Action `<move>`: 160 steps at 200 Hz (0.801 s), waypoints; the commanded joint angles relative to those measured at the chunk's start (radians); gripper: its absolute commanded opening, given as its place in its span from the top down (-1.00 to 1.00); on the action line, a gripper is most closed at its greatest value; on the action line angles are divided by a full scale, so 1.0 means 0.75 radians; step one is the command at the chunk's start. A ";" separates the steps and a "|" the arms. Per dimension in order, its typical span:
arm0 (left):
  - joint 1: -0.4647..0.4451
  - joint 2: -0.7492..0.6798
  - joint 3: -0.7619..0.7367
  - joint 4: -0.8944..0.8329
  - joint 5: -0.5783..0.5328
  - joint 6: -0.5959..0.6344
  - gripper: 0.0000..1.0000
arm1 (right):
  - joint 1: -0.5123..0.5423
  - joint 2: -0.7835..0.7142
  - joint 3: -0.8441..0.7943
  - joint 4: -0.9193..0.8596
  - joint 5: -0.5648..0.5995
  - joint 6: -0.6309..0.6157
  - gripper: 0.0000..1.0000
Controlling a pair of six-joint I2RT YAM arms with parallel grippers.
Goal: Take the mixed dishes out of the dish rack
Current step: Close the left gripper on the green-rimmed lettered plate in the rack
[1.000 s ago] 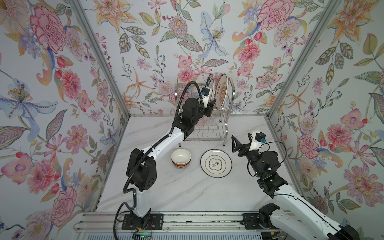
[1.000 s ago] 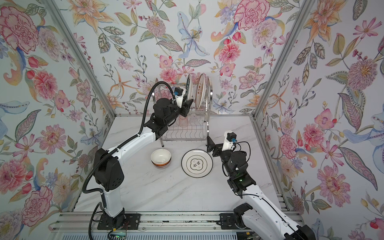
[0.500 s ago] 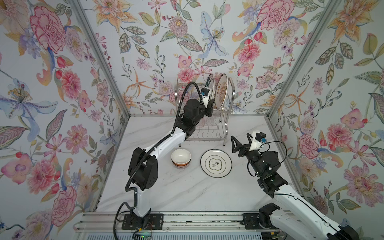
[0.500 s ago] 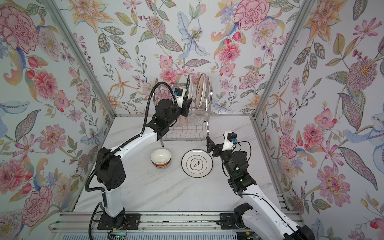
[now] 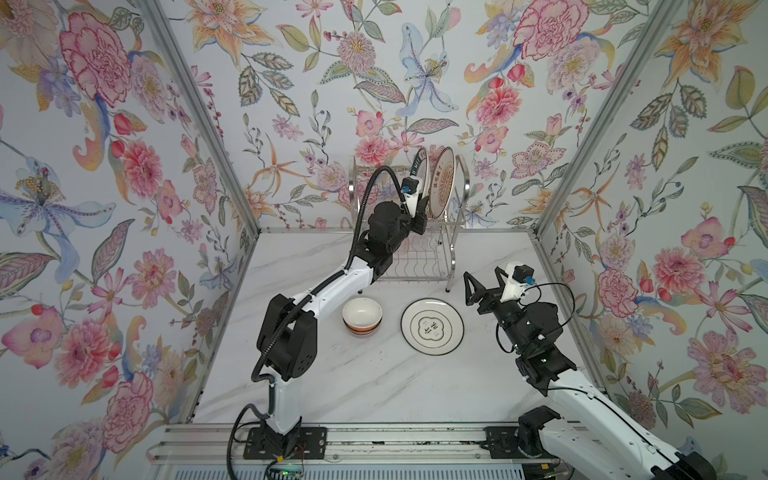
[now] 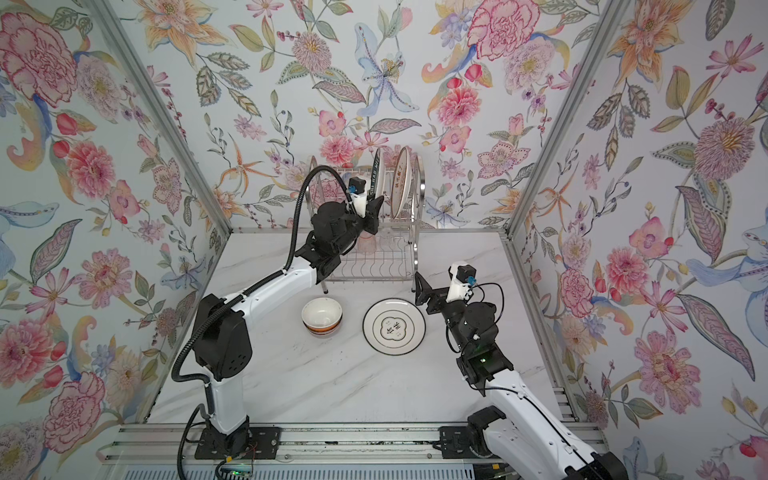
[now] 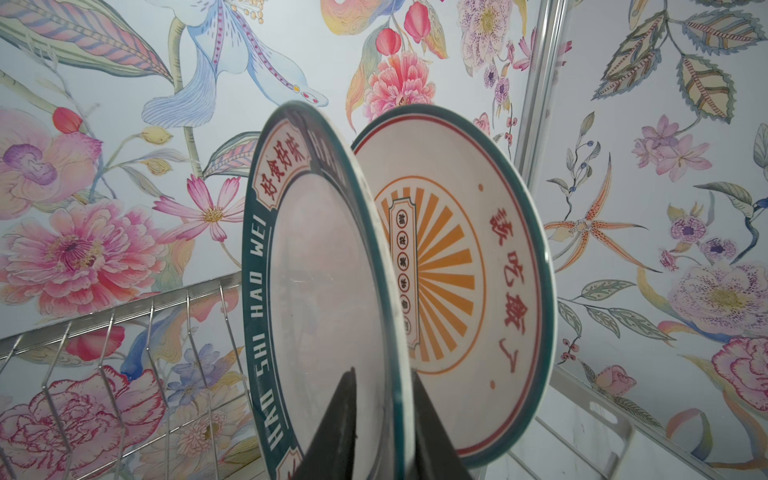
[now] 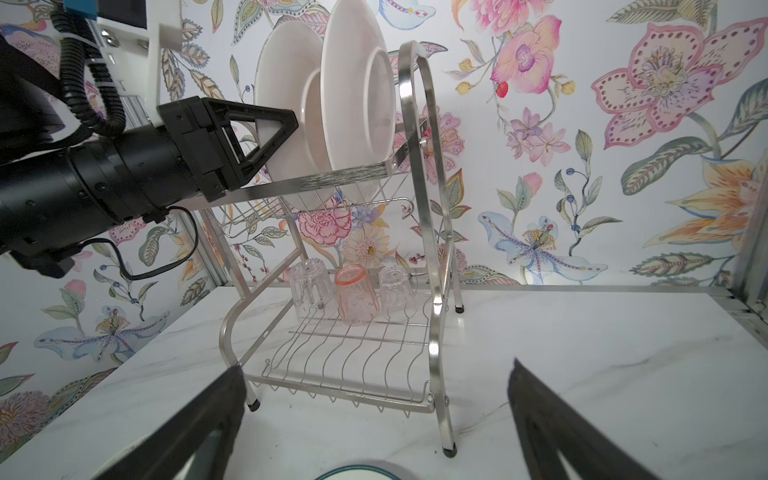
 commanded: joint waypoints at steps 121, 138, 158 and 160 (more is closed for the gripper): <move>-0.012 -0.054 -0.036 0.112 -0.004 0.008 0.75 | -0.013 0.021 0.020 -0.003 -0.044 0.047 -0.98; -0.010 -0.054 -0.038 0.111 -0.006 0.010 0.79 | -0.012 0.049 0.027 0.003 -0.047 0.047 -0.98; -0.009 -0.053 -0.038 0.114 0.000 0.027 0.80 | -0.013 0.072 0.028 0.022 -0.055 0.047 -0.98; -0.010 -0.053 -0.040 0.116 0.002 0.029 0.80 | -0.013 0.073 0.028 0.024 -0.056 0.046 -0.98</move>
